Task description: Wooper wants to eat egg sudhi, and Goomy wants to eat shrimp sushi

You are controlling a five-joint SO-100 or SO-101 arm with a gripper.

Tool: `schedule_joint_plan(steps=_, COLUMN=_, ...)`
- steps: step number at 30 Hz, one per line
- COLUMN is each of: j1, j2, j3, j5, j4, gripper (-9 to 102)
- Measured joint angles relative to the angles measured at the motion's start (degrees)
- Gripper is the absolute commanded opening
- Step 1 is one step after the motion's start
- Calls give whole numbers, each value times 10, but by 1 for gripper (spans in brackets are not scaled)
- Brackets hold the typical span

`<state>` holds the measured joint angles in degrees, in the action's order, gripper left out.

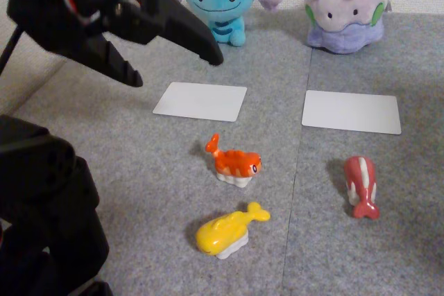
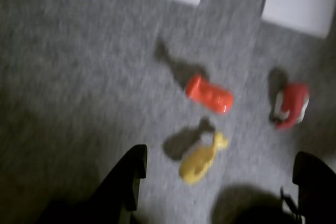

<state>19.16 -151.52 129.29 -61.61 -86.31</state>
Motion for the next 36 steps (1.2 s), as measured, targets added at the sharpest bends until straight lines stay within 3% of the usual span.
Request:
schedule_joint_plan(steps=5, j1=64, j2=105, j3=-67, j5=25, j4=-65, gripper=32)
schedule_joint_plan(steps=13, j1=194, j2=213, j3=-73, j5=143, j4=-67, gripper=32)
schedule_joint_plan(steps=19, j1=236, j2=258, j3=-73, j5=186, j4=-65, gripper=32)
schedule_joint_plan(steps=30, j1=271, j2=372, j3=-73, j5=177, j4=3, gripper=32)
schedule_joint_plan(steps=36, j1=308, j2=403, j3=-12, j5=171, j4=79, gripper=32)
